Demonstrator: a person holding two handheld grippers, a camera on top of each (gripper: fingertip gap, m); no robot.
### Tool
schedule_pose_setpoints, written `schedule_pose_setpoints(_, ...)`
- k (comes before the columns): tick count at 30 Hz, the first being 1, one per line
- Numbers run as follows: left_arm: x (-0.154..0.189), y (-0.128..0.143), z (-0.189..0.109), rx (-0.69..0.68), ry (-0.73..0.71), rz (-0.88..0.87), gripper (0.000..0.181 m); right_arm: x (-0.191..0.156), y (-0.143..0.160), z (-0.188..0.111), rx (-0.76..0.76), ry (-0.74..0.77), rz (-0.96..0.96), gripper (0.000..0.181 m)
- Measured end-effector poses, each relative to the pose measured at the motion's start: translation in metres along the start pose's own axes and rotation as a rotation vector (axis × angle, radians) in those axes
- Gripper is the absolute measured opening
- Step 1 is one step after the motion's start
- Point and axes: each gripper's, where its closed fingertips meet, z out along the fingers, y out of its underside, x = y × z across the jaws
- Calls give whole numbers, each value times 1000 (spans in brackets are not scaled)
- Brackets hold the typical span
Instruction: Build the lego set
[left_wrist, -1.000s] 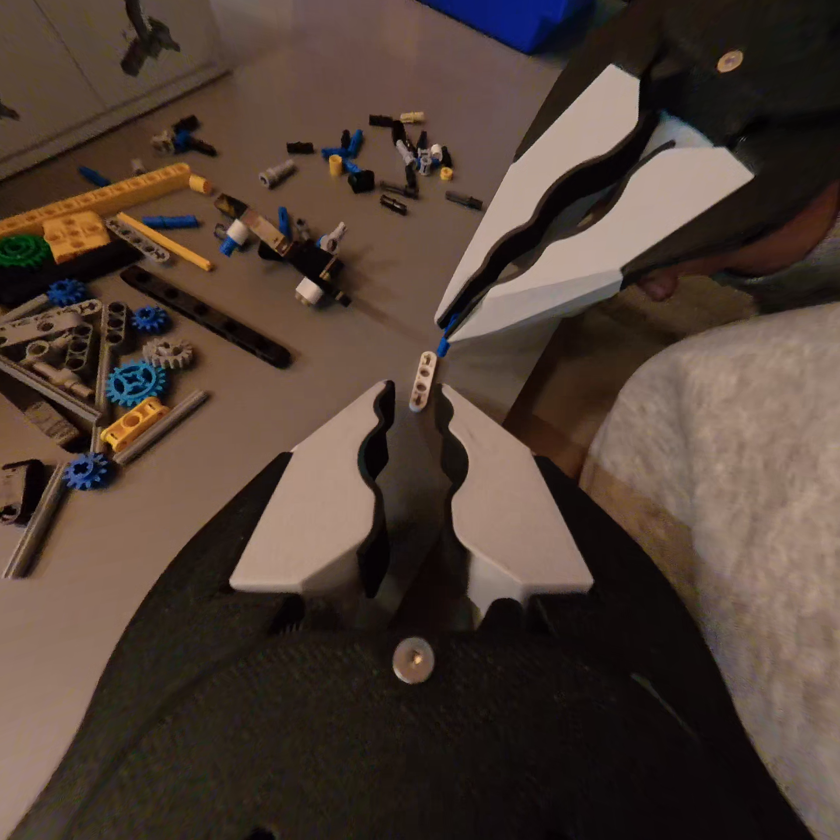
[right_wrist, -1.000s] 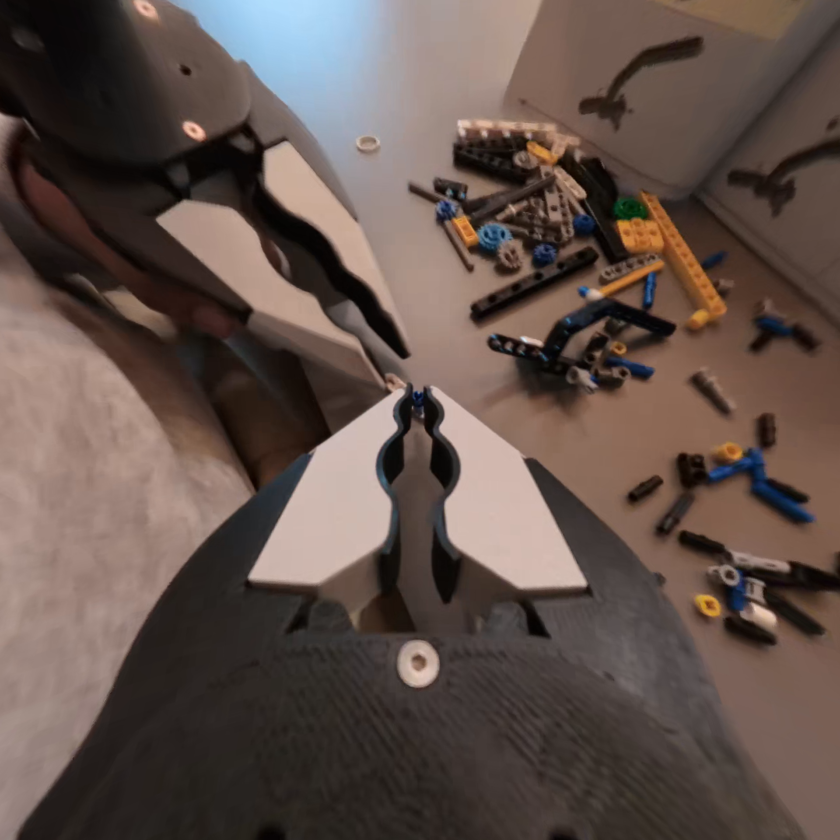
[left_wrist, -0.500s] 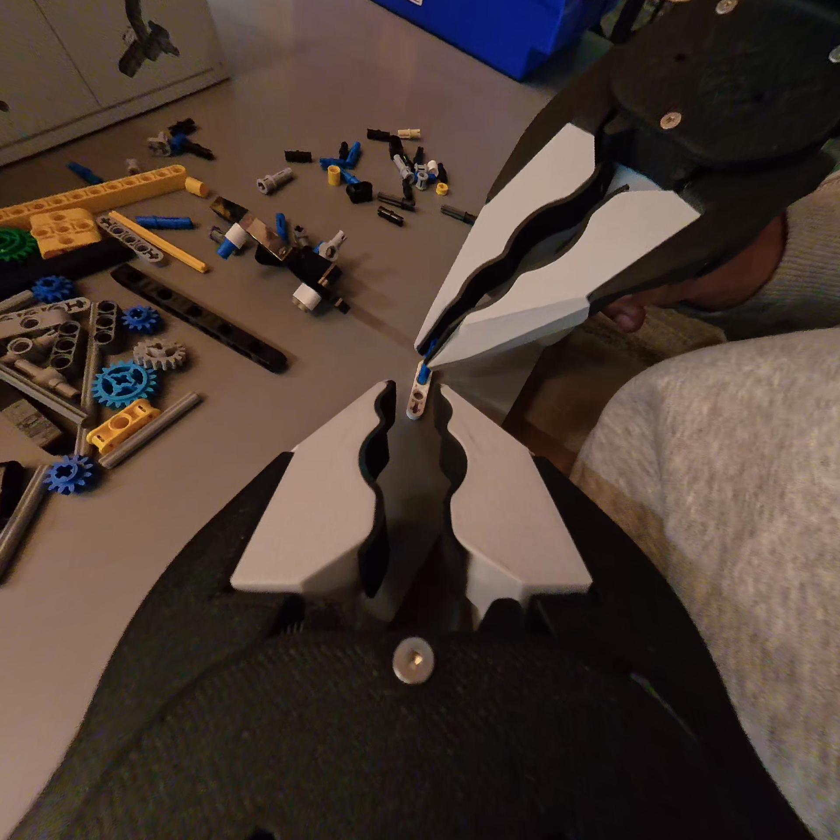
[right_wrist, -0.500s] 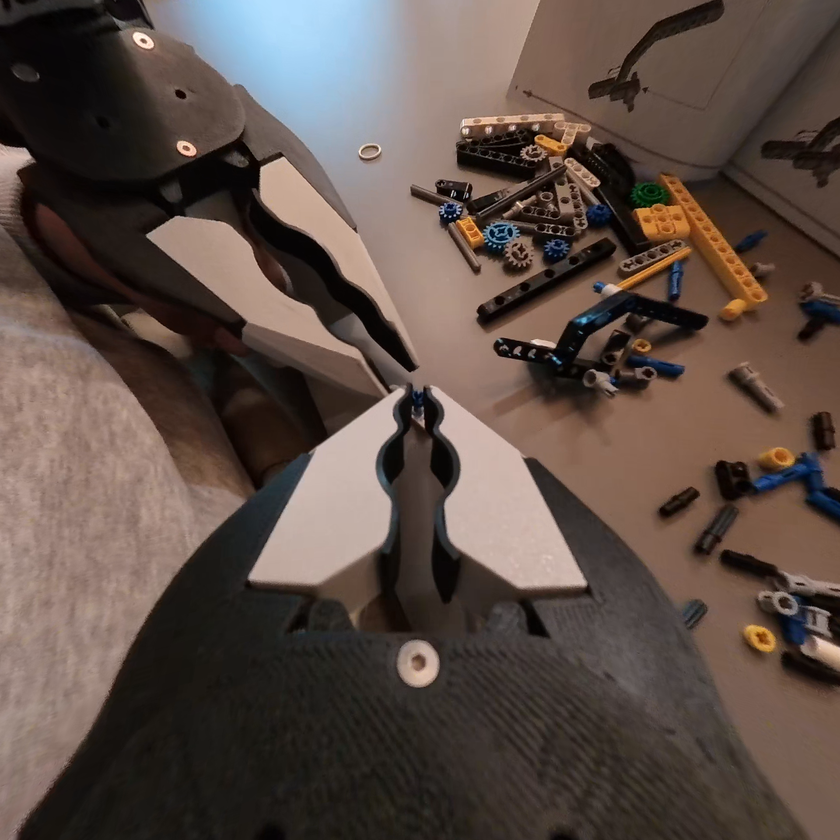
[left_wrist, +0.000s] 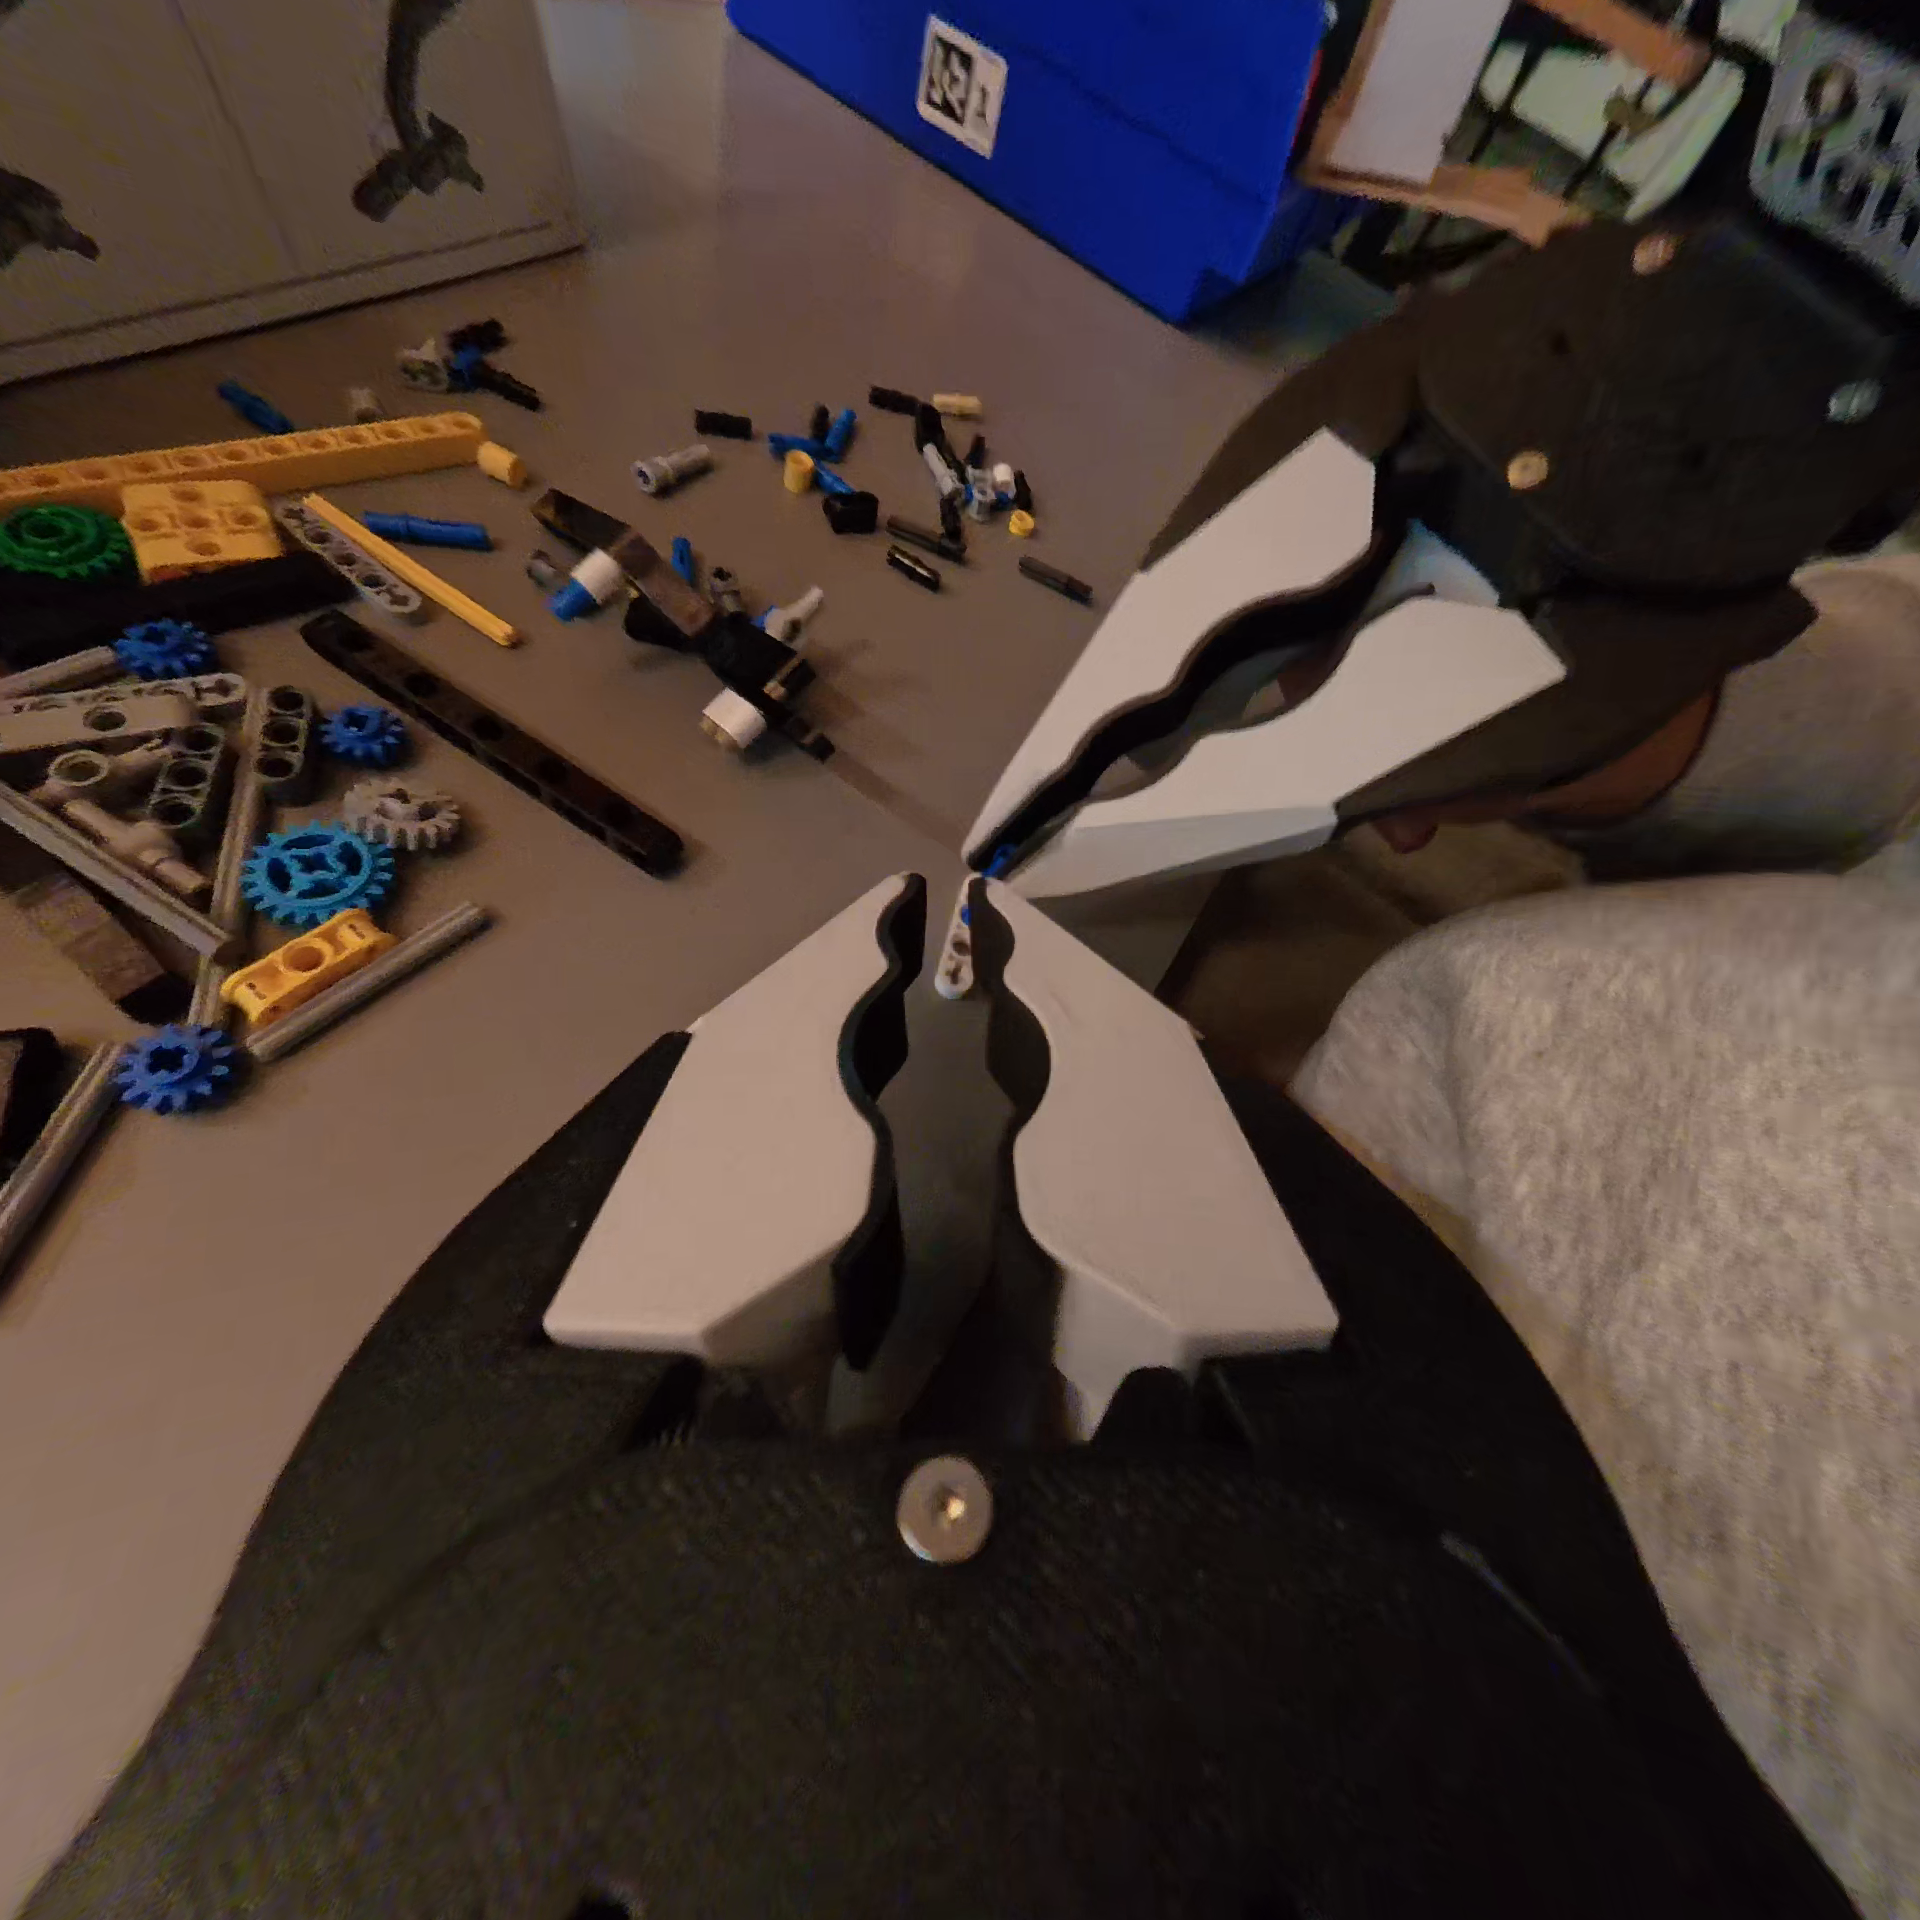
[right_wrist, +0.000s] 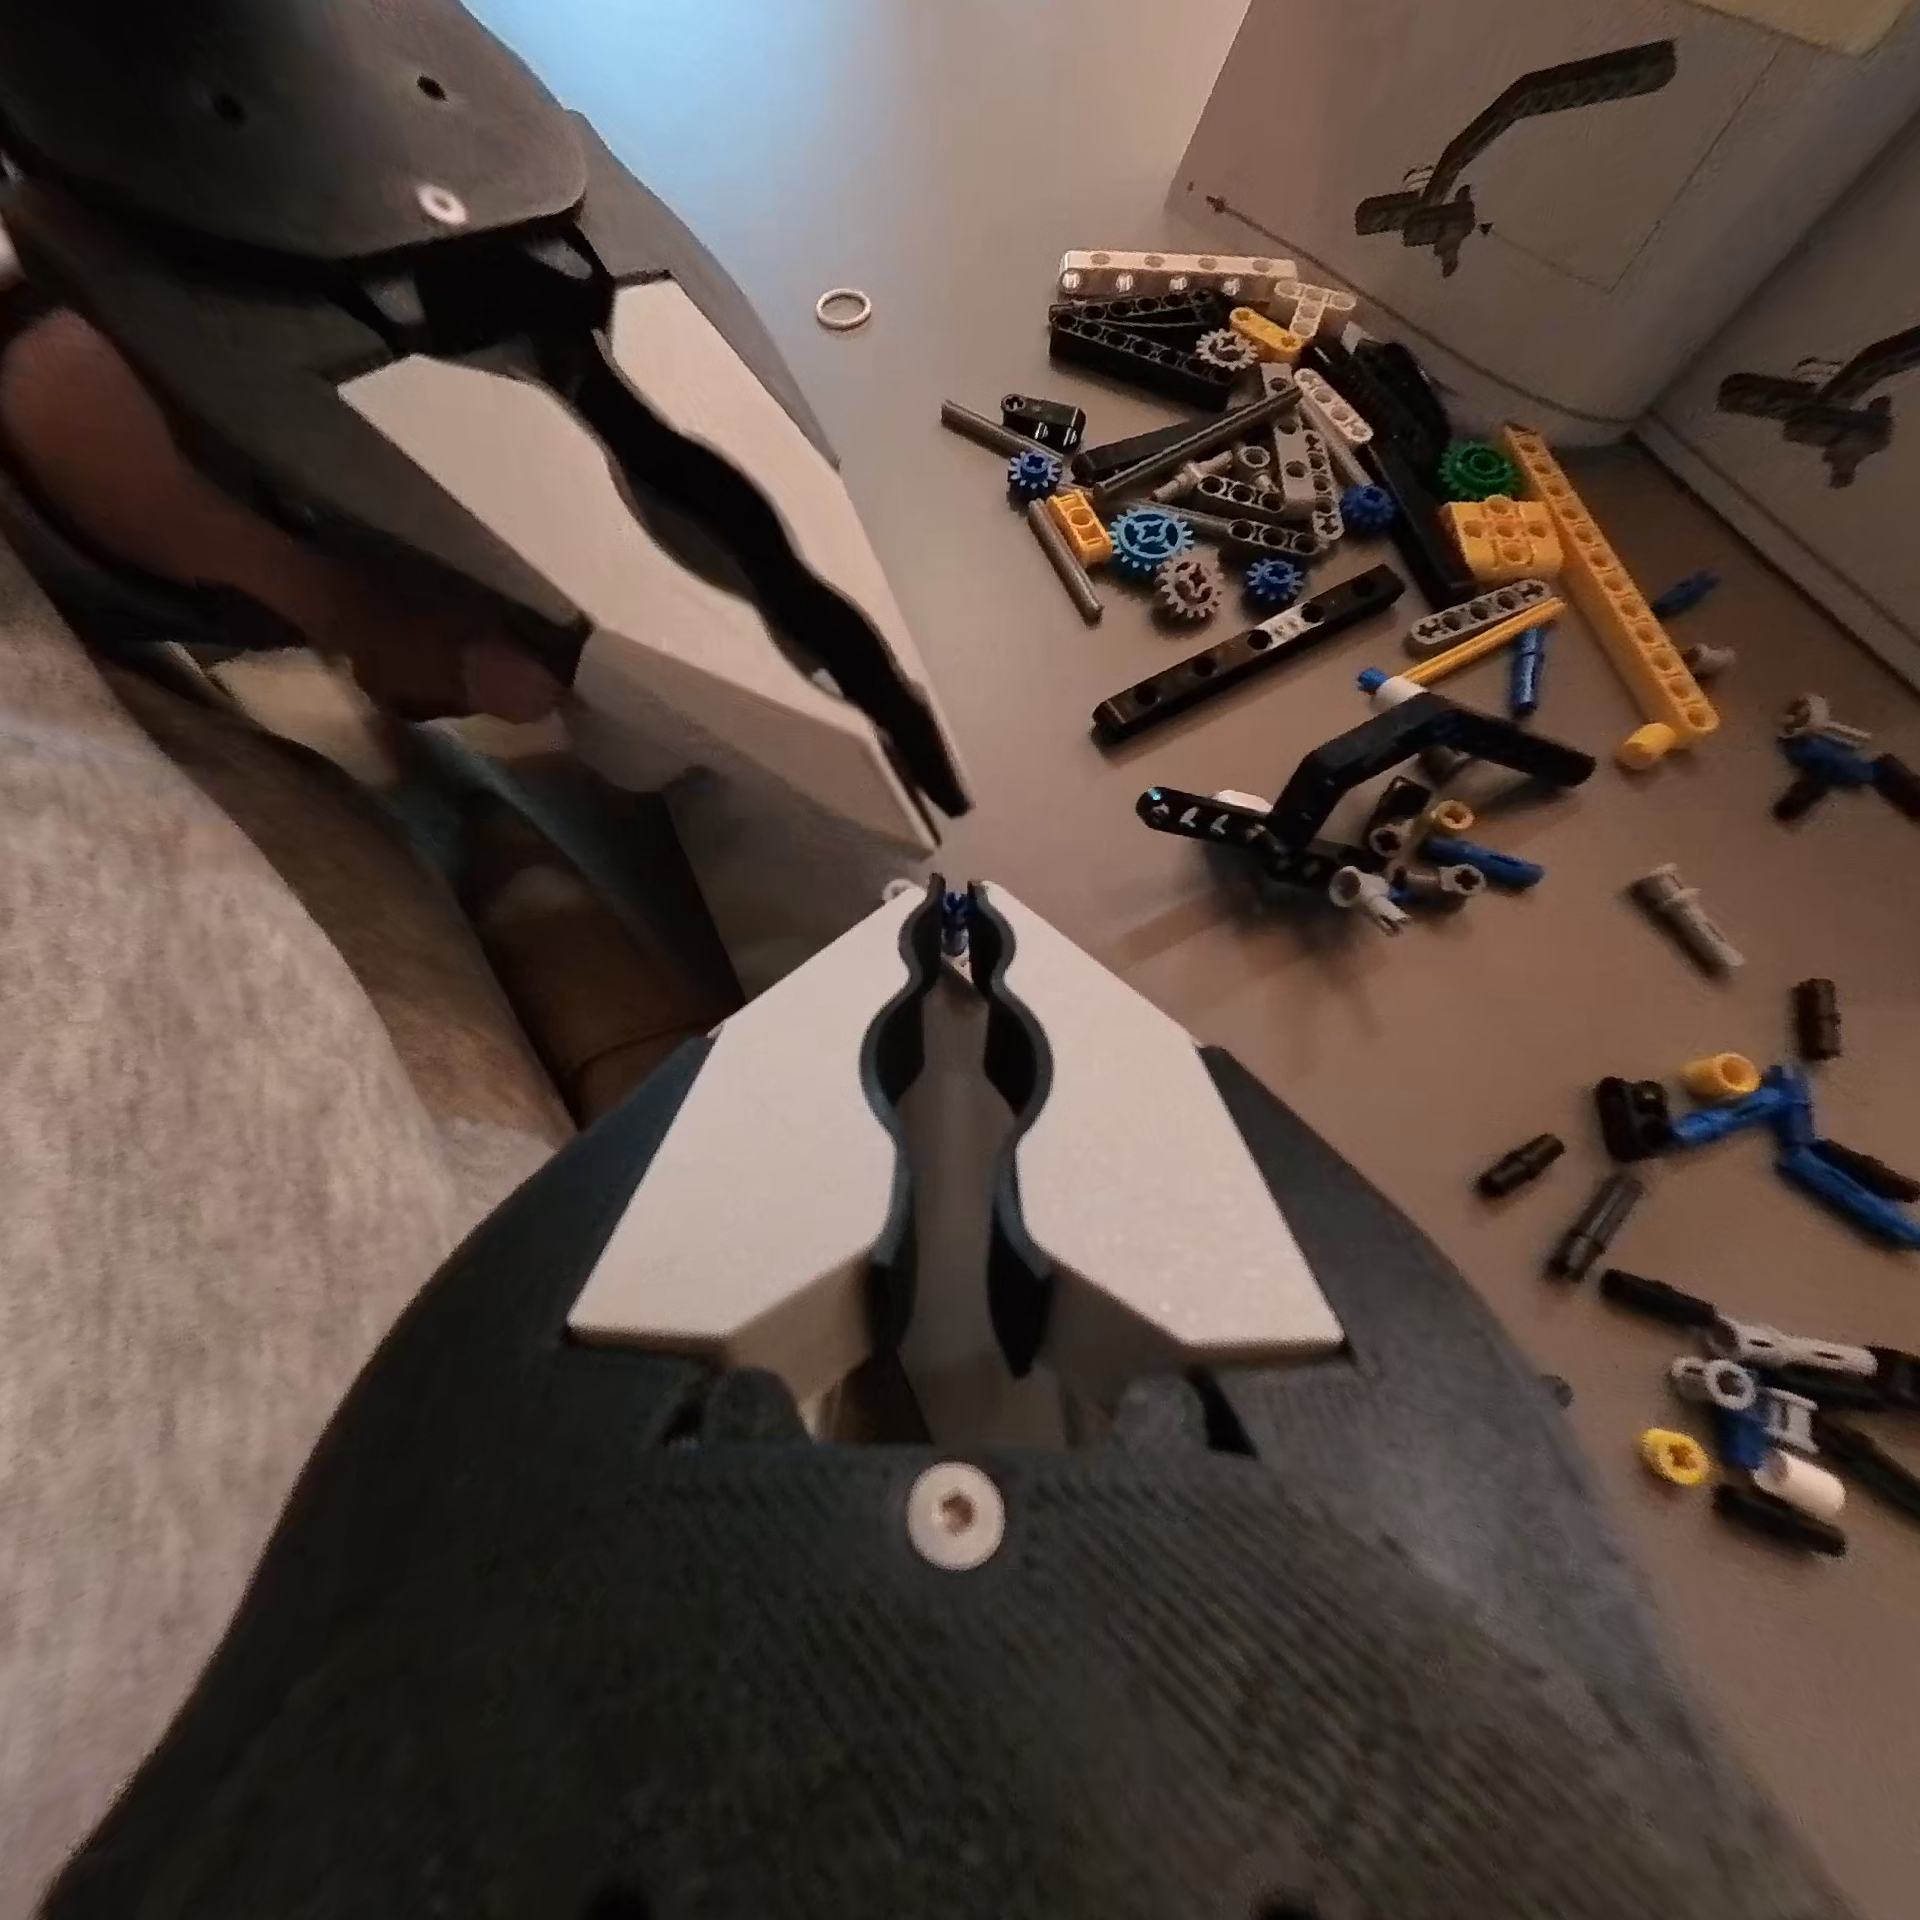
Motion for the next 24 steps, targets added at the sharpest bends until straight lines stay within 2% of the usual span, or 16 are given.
schedule_pose_setpoints(1,-1,-3,-1,19,9,-31,6,0,0,0,5,-2,4,3)
schedule_pose_setpoints(5,4,-15,-2,77,125,-239,20,0,0,0,29,-3,-2,2)
schedule_pose_setpoints(7,0,-10,2,48,116,-314,20,0,0,0,36,-3,-12,2)
schedule_pose_setpoints(10,-9,1,6,-30,51,-323,18,0,0,-1,43,1,-29,3)
schedule_pose_setpoints(24,-4,-1,9,-125,151,-361,23,0,0,0,61,-33,-4,3)
